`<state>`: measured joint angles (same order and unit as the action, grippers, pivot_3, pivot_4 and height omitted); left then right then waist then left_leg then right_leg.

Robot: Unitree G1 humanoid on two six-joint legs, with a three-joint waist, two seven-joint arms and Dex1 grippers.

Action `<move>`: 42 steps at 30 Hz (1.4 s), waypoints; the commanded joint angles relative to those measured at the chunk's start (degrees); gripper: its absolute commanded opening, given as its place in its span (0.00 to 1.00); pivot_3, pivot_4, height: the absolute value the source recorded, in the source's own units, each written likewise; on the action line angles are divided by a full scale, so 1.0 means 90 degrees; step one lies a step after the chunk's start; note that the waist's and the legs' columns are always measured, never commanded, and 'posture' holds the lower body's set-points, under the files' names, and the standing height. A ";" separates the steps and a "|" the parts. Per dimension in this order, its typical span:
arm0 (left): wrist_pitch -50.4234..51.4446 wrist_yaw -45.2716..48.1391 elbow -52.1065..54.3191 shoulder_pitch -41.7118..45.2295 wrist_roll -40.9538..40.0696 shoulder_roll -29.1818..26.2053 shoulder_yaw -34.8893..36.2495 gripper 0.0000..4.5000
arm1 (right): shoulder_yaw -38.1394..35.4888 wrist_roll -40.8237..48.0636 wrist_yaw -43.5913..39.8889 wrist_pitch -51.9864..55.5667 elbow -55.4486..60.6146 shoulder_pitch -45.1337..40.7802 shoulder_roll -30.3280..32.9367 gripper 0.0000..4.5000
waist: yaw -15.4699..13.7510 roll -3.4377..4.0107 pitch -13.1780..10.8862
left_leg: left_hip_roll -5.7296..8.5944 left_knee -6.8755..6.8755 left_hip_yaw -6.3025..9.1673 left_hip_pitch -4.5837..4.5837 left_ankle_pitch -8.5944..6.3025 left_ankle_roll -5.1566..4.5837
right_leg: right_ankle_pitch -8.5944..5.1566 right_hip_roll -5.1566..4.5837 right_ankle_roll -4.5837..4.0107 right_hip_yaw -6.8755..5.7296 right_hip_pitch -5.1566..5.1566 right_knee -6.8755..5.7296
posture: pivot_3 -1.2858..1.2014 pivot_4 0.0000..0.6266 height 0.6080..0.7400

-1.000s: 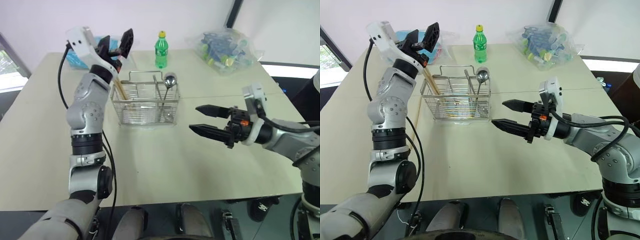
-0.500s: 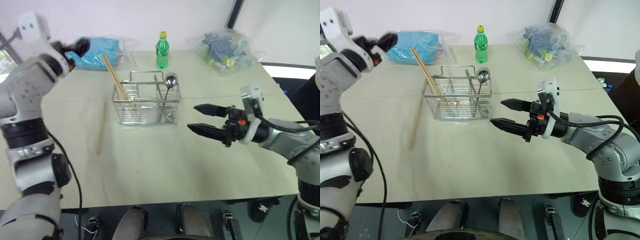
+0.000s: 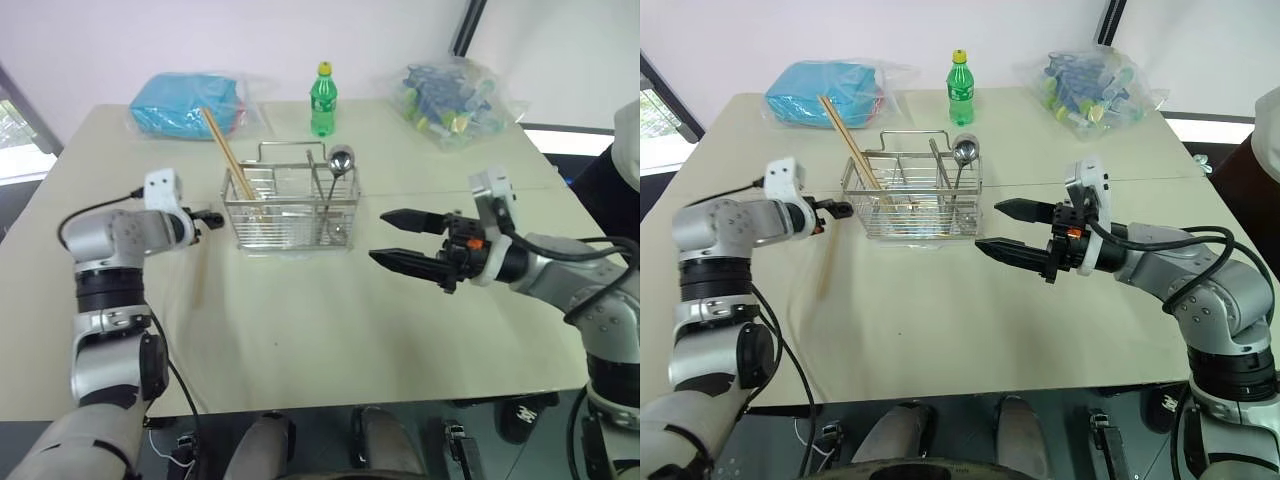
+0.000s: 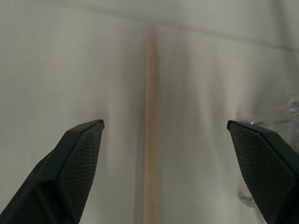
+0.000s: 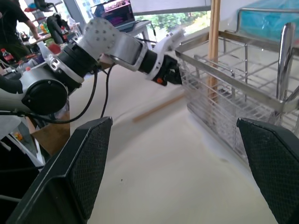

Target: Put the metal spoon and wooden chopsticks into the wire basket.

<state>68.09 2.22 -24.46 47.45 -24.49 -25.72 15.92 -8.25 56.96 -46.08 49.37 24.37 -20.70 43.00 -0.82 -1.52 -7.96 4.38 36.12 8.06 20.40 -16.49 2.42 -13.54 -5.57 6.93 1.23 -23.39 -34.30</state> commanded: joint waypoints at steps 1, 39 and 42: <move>-0.0360 0.0230 -0.0471 0.0266 0.0271 -0.0066 -0.0169 0.99 | -0.0118 0.0060 -0.0126 -0.0037 0.0277 0.0022 0.0115 0.98 | 0.0003 0.0001 0.0001 | 0.0000 0.0000 0.0000 -0.0001 -0.0001 -0.0003 | 0.0000 0.0000 0.0000 0.0001 0.0000 0.0000 | 0.52 0.24 0.97; -0.3862 0.0358 0.3002 0.0843 -0.1712 0.0190 0.2116 0.02 | -0.0021 -0.0362 -0.0469 -0.0131 0.0026 -0.0084 0.0230 0.98 | -0.0032 0.0001 0.0002 | -0.0004 0.0010 -0.0001 0.0007 -0.0007 0.0011 | 0.0001 -0.0008 0.0000 0.0000 0.0002 0.0010 | 0.52 0.24 0.97; -0.3662 0.0289 0.3253 0.0996 -0.2043 0.0337 0.1905 0.02 | -0.0027 -0.0329 -0.0415 -0.0095 0.0047 -0.0095 0.0195 0.98 | -0.0020 0.0000 0.0002 | -0.0001 0.0022 0.0000 0.0001 -0.0022 -0.0017 | 0.0004 -0.0005 0.0005 -0.0005 0.0018 0.0009 | 0.52 0.24 0.97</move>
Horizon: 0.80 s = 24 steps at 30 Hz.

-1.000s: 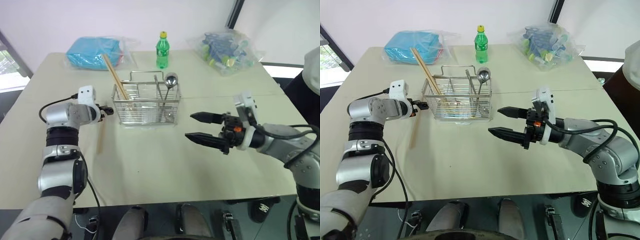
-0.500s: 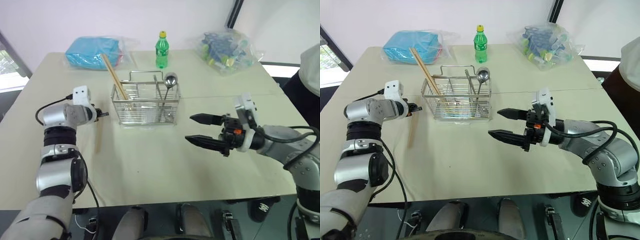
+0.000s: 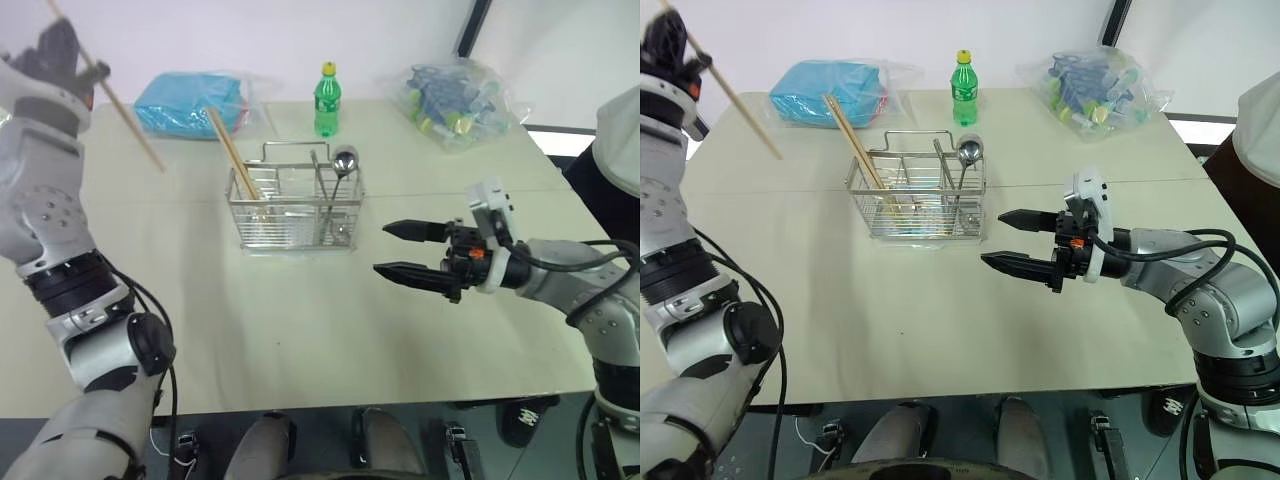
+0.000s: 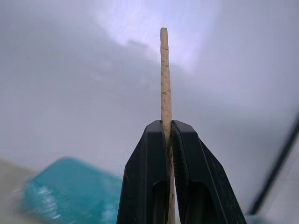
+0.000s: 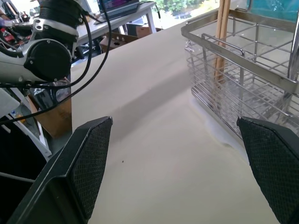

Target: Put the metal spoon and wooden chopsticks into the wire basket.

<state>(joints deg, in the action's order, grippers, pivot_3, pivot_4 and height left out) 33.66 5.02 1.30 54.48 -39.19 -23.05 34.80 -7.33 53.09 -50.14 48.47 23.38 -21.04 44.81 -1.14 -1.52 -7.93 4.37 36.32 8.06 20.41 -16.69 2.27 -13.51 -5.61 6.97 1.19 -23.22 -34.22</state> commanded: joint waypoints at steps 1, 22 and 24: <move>0.0162 0.0030 0.0456 0.0208 -0.0397 0.0078 -0.0364 0.02 | -0.0136 0.0104 0.0047 0.0006 0.0157 -0.0057 -0.0009 0.98 | 0.0036 0.0001 0.0000 | 0.0000 -0.0001 -0.0001 -0.0005 0.0000 0.0000 | 0.0001 0.0000 0.0001 0.0001 0.0002 -0.0002 | 0.52 0.24 0.97; -0.1967 0.1368 -0.0836 -0.0588 0.1182 0.1266 -0.2517 0.22 | -0.0501 0.0349 0.0674 0.0035 0.0369 0.0136 -0.0022 0.98 | 0.0038 0.0001 0.0000 | -0.0001 -0.0008 -0.0015 -0.0002 0.0014 0.0021 | 0.0000 0.0007 0.0001 0.0003 -0.0004 0.0004 | 0.52 0.24 0.97; -0.1950 0.1373 -0.0784 -0.0628 0.1194 0.1283 -0.2512 0.44 | -0.0515 0.0346 0.0717 0.0025 0.0374 0.0164 -0.0033 0.98 | 0.0039 0.0001 0.0000 | -0.0002 -0.0008 -0.0014 -0.0002 0.0012 0.0018 | 0.0000 0.0007 0.0001 0.0003 -0.0004 0.0003 | 0.52 0.24 0.97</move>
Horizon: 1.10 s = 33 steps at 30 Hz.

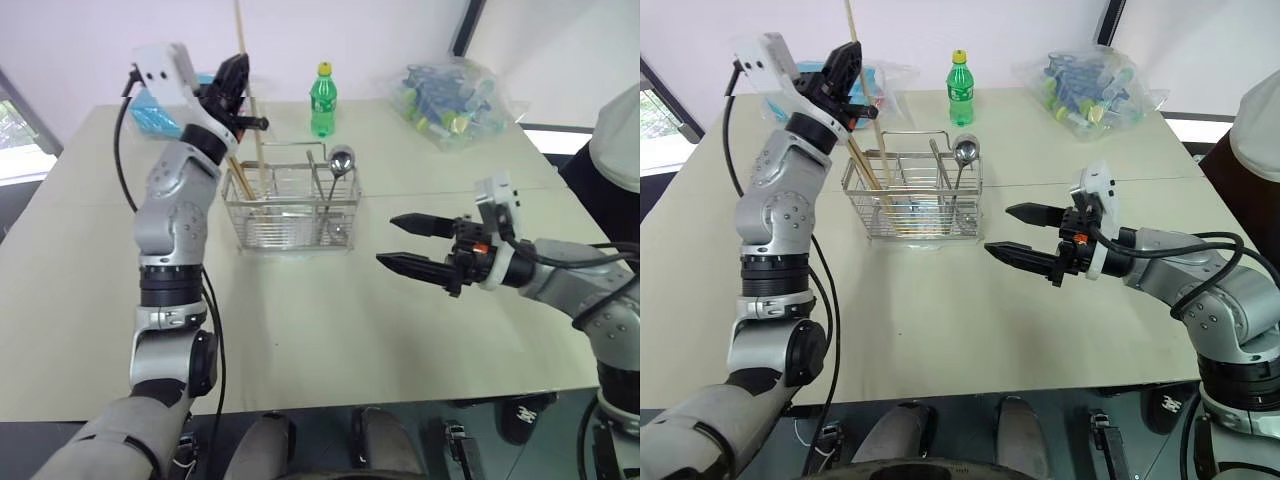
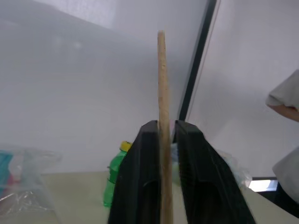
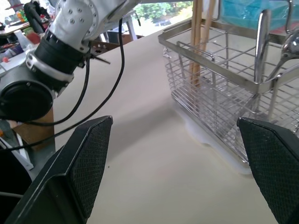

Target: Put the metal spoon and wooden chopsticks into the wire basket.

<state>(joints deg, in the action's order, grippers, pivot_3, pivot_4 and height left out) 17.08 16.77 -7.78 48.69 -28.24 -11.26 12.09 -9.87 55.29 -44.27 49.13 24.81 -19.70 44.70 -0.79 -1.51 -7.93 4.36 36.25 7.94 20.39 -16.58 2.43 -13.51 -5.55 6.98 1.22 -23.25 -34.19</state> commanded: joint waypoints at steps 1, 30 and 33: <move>-0.0071 0.0064 0.0299 -0.0018 -0.0025 -0.0021 0.0006 0.56 | -0.0234 0.0097 0.0077 -0.0062 0.0214 0.0033 -0.0027 0.98 | 0.0001 0.0000 0.0000 | 0.0000 0.0000 0.0000 0.0000 -0.0001 -0.0001 | 0.0000 0.0000 0.0000 0.0000 0.0000 0.0000 | 0.52 0.24 0.97; 0.4657 0.1119 0.4498 -0.4124 -0.1713 -0.4314 0.2173 0.99 | 0.0619 -0.2274 0.0600 -0.1179 -0.1703 -0.0811 -0.0977 0.98 | 0.0024 0.0028 -0.0014 | -0.0011 -0.0014 0.0006 -0.0004 -0.0016 -0.0027 | -0.0002 0.0001 -0.0005 0.0004 -0.0012 -0.0003 | 0.52 0.24 0.97; 0.4823 0.0952 0.4817 -0.4355 -0.1848 -0.4197 0.2329 0.99 | 0.0670 -0.2412 0.0542 -0.1230 -0.1873 -0.0919 -0.1048 0.98 | 0.0030 0.0029 -0.0015 | -0.0014 -0.0020 0.0005 -0.0004 -0.0015 -0.0026 | -0.0002 0.0002 -0.0005 0.0005 -0.0018 -0.0005 | 0.52 0.24 0.97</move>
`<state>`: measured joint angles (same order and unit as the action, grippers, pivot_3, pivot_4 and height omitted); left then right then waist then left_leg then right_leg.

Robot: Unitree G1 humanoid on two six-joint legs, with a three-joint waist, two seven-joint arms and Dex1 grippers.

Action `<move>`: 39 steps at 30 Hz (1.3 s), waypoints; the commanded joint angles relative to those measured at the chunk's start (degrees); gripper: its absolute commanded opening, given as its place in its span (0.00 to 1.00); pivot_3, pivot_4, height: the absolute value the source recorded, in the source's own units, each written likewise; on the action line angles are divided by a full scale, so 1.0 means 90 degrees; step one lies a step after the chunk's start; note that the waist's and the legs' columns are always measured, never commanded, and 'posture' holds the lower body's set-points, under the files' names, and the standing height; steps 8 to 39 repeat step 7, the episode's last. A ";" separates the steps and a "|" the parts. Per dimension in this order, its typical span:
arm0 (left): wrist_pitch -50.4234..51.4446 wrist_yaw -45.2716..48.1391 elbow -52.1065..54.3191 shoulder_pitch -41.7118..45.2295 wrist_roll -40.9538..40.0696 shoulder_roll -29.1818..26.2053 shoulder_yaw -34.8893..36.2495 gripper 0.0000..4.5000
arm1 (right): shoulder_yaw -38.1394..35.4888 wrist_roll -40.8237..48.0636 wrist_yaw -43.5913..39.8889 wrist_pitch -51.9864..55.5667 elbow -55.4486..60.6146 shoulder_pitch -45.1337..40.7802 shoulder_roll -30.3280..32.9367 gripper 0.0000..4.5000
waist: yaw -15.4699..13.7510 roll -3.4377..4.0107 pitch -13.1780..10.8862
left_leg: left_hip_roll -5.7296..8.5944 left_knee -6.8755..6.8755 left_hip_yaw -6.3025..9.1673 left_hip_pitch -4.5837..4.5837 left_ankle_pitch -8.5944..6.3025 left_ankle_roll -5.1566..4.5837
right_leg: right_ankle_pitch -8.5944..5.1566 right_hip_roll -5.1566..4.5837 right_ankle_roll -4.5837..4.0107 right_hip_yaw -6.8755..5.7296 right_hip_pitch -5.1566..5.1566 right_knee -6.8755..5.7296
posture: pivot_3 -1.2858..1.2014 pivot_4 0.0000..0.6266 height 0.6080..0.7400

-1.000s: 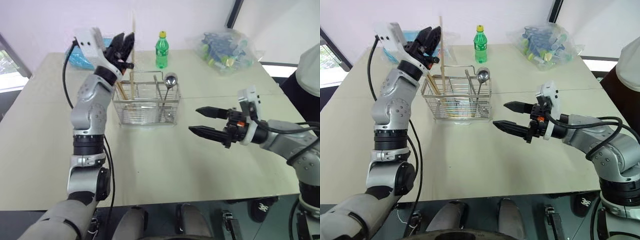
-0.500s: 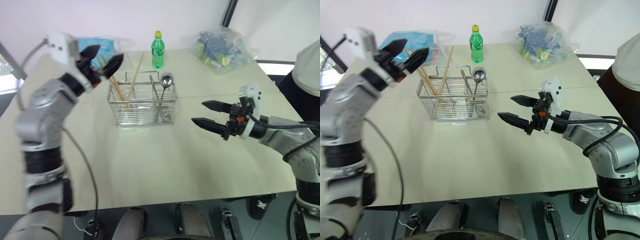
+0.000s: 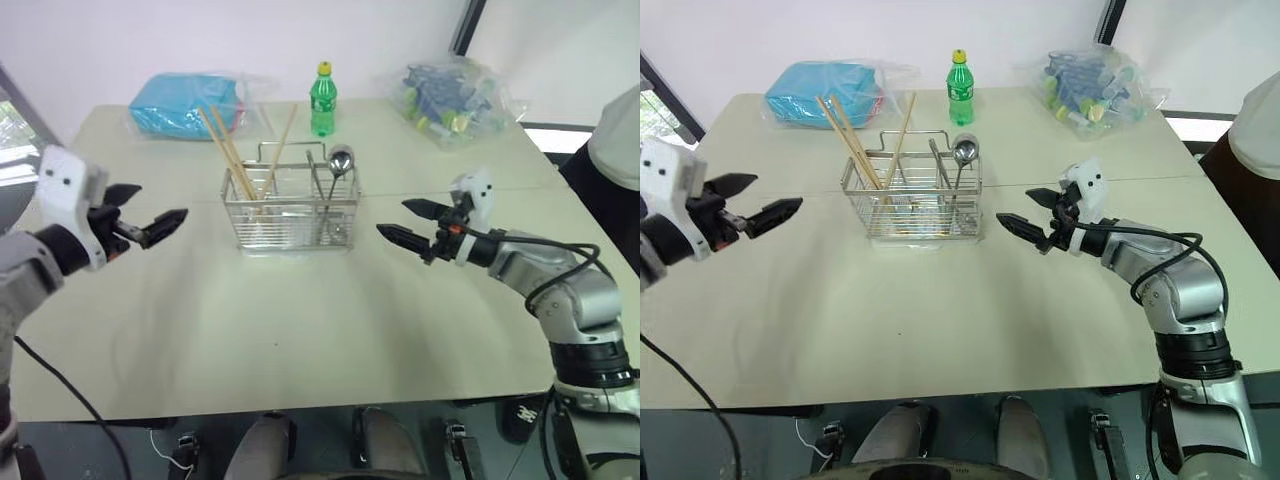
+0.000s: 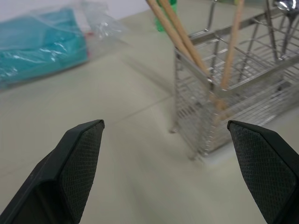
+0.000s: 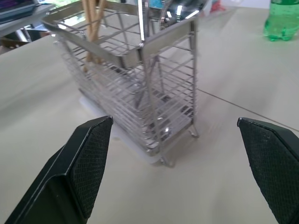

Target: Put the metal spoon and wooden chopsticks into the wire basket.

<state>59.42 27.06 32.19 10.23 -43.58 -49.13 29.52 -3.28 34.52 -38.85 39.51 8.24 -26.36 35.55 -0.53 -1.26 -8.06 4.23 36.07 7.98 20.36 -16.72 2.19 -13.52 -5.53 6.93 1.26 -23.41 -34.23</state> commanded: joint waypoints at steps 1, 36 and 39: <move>0.0194 -0.0302 0.0401 -0.0098 -0.0193 0.0063 0.0448 0.99 | -0.0053 -0.0136 -0.0084 -0.0170 -0.0072 -0.0211 -0.0045 0.98 | 0.0002 0.0002 -0.0001 | -0.0001 -0.0002 0.0000 -0.0001 0.0000 0.0000 | 0.0000 0.0001 -0.0001 0.0000 0.0000 -0.0001 | 0.52 0.24 0.97; 0.0269 -0.0486 0.0430 -0.0049 -0.0396 0.0092 0.0461 0.99 | -0.0043 -0.0238 -0.0254 -0.0172 -0.0174 -0.0330 -0.0091 0.98 | -0.0002 0.0001 0.0000 | 0.0000 -0.0001 -0.0002 -0.0002 0.0000 0.0000 | 0.0000 0.0001 -0.0002 0.0000 0.0002 0.0001 | 0.52 0.24 0.97; 0.0269 -0.0486 0.0430 -0.0049 -0.0396 0.0092 0.0461 0.99 | -0.0043 -0.0238 -0.0254 -0.0172 -0.0174 -0.0330 -0.0091 0.98 | -0.0002 0.0001 0.0000 | 0.0000 -0.0001 -0.0002 -0.0002 0.0000 0.0000 | 0.0000 0.0001 -0.0002 0.0000 0.0002 0.0001 | 0.52 0.24 0.97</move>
